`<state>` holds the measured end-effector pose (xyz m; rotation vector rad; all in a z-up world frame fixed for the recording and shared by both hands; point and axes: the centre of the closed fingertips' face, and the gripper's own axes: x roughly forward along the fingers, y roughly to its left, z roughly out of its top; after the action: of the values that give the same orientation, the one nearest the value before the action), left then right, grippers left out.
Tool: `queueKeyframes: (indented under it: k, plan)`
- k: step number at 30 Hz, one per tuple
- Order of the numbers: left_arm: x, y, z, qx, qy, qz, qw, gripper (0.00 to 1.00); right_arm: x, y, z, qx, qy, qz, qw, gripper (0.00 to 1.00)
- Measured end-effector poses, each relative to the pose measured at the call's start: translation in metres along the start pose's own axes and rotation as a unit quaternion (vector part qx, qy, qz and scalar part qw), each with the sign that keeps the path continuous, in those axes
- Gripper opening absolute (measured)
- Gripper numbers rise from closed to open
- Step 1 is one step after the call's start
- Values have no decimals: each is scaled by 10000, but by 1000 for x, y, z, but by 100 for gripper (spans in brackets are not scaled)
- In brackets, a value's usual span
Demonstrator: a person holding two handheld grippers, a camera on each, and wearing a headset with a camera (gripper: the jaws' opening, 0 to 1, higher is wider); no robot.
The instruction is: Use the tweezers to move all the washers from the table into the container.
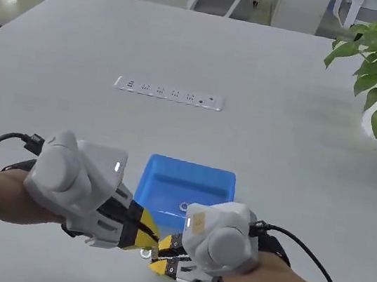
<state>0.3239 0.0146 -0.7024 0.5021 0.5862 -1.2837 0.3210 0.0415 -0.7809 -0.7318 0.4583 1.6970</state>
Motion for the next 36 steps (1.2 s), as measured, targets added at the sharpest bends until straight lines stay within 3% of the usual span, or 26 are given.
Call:
queueKeyframes:
  k: [12,23,29,36]
  plan:
    - [-7,1,12,-206,-286,115,9993,15,-10,5,6,29,-83,-23,10000,9]
    - [-27,3,31,-572,-799,359,9945,26,-18,7,11,80,-81,-34,9999,9]
    - [-36,3,30,-728,-887,489,9922,33,-25,4,20,98,-141,-76,9998,9]
    - [-44,2,16,-953,-927,656,9889,44,-37,0,34,107,-234,-73,9996,9]
